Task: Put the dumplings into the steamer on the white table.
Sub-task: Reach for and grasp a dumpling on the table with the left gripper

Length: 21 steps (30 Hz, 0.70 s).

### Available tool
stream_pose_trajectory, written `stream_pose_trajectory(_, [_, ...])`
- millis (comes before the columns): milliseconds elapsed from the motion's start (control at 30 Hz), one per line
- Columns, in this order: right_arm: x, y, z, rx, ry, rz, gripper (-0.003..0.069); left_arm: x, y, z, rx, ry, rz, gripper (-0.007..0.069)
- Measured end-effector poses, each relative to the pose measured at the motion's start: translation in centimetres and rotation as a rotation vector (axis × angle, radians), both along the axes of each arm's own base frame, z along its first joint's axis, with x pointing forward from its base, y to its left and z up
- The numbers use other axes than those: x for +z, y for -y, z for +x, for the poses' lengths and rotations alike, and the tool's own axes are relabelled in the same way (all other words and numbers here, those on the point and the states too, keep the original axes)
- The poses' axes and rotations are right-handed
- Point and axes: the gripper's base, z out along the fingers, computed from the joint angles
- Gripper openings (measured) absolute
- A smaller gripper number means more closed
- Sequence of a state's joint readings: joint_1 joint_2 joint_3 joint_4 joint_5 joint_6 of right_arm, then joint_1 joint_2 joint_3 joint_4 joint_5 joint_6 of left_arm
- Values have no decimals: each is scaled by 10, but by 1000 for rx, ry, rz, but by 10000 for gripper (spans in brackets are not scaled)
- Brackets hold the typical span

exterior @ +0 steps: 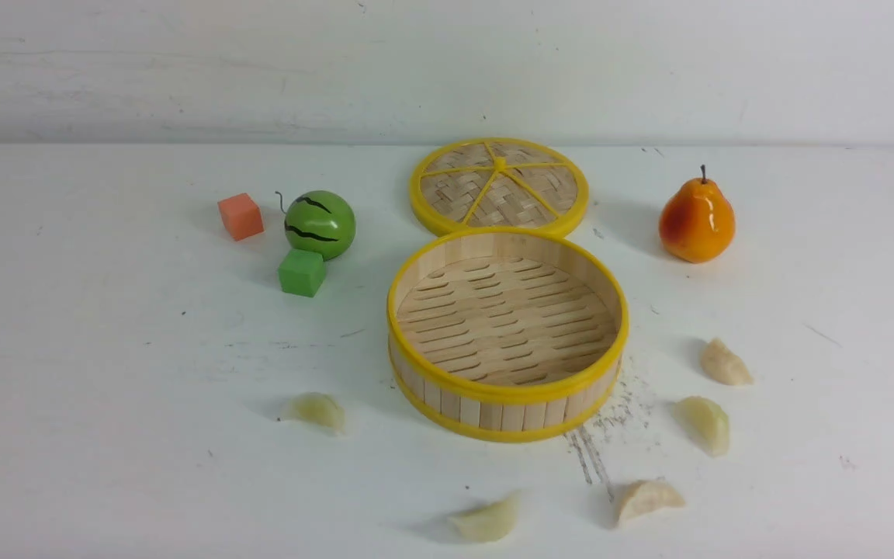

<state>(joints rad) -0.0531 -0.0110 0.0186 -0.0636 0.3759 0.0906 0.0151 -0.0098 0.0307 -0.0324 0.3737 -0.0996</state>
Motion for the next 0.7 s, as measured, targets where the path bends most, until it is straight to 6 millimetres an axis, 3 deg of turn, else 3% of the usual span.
stream_pose_trajectory(700, [0,0,0,0,0,0,240,-1,0,0,0,-7,0,238])
